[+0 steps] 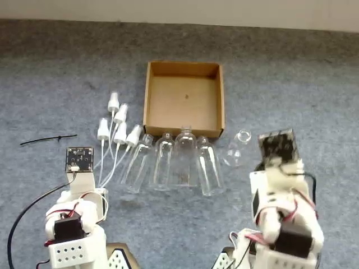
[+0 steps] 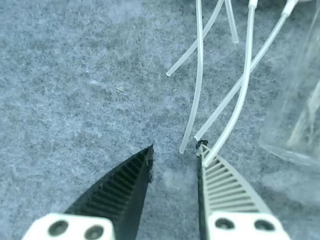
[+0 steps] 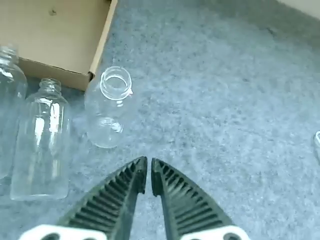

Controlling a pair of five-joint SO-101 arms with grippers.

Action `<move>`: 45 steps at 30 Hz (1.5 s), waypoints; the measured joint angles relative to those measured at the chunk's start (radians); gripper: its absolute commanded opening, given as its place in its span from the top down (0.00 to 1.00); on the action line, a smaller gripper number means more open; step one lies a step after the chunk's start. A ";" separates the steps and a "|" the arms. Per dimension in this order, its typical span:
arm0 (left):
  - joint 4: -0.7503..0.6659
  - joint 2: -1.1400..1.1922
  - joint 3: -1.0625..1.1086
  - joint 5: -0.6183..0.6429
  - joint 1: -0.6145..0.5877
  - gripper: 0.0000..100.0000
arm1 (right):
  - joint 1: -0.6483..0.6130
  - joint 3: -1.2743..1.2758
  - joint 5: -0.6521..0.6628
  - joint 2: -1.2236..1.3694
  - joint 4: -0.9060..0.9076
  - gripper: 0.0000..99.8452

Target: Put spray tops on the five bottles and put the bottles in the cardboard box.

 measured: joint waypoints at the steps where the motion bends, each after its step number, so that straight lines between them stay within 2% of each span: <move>1: 0.000 0.000 0.000 0.000 0.000 0.86 | -0.002 -0.068 -0.023 0.098 0.009 1.00; 4: 0.000 0.000 0.000 0.000 0.000 0.86 | 0.005 -0.250 -0.054 0.377 0.021 1.00; 7: 0.000 0.000 0.000 0.000 0.000 0.86 | -0.035 -0.364 -0.064 0.511 0.057 1.00; 13: 0.000 0.000 0.000 0.000 0.000 0.86 | -0.192 -0.399 -0.064 0.485 0.216 1.00; 18: 0.000 0.000 0.000 0.000 0.000 0.86 | -0.341 -0.379 -0.069 0.315 0.295 1.00; 22: 0.000 0.000 0.000 0.000 0.000 0.86 | -0.397 -0.183 -0.117 0.112 0.133 0.97; 27: 0.000 0.000 0.000 0.000 0.000 0.86 | -0.407 0.207 -0.118 -0.092 -0.135 0.75; 30: 0.000 0.000 0.000 0.000 0.000 0.86 | -0.410 0.397 -0.133 -0.210 -0.192 0.66; 36: 0.000 0.000 0.000 0.000 0.000 0.86 | -0.390 0.539 -0.144 -0.430 -0.212 0.65; 45: 0.000 0.000 0.000 0.000 0.000 0.86 | -0.354 0.707 -0.193 -0.439 -0.351 0.61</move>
